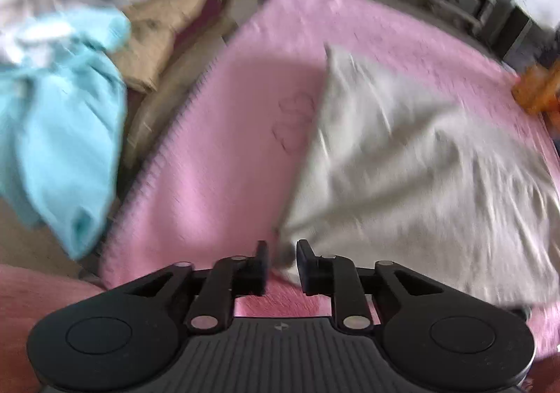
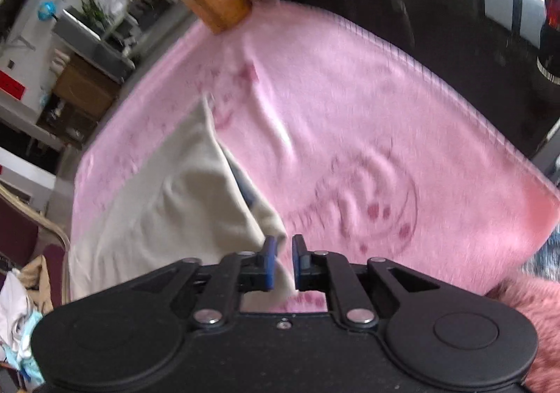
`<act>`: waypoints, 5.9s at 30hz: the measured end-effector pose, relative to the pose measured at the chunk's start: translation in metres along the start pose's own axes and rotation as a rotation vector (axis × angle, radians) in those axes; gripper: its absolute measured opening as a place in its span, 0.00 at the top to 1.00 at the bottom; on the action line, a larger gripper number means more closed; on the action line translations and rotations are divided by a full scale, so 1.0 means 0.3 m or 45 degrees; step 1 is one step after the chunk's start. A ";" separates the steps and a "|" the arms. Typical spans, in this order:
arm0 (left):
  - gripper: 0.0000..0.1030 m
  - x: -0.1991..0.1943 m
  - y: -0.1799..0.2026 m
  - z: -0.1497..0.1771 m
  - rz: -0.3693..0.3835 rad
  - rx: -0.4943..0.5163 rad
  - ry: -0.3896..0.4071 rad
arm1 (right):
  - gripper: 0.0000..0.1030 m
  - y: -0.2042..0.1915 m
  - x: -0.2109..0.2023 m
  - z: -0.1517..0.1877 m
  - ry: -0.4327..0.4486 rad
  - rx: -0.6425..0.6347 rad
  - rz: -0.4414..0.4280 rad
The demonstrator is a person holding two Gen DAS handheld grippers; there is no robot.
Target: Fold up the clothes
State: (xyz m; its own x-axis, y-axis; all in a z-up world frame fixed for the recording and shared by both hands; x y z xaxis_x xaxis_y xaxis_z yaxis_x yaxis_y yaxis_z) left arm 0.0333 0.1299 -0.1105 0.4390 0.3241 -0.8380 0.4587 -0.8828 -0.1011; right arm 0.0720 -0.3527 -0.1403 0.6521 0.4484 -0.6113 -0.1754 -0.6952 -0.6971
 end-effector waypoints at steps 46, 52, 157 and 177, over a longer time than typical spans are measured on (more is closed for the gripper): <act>0.86 -0.001 0.321 -0.350 0.408 0.254 0.371 | 0.88 -0.442 0.201 -0.275 0.117 -0.258 -0.519; 0.84 0.075 0.448 -0.239 0.600 0.469 0.271 | 0.87 -0.283 0.412 -0.152 -0.359 -0.005 -0.546; 0.92 0.029 0.108 -0.064 0.194 0.168 0.133 | 0.86 -0.064 0.098 0.101 -0.101 0.231 -0.412; 0.86 -0.017 0.062 -0.035 0.098 0.187 0.152 | 0.85 -0.021 0.011 0.079 0.036 0.193 -0.244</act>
State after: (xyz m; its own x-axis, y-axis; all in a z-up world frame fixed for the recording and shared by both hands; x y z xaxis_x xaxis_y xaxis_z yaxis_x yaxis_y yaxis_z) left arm 0.0477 0.1155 -0.1023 0.5611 0.2839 -0.7776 0.3067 -0.9438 -0.1232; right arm 0.0576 -0.3335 -0.1468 0.7041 0.5465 -0.4535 -0.1542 -0.5058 -0.8488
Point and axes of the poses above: each gripper's, at about its wrist camera, not at the fingertips, and x roughly the way its jaws point, y to its right, z to its underside, the point moved 4 cm from there along x, roughly the way its jaws point, and after that the axes turned 14 degrees about -z, right-handed, at the moved point
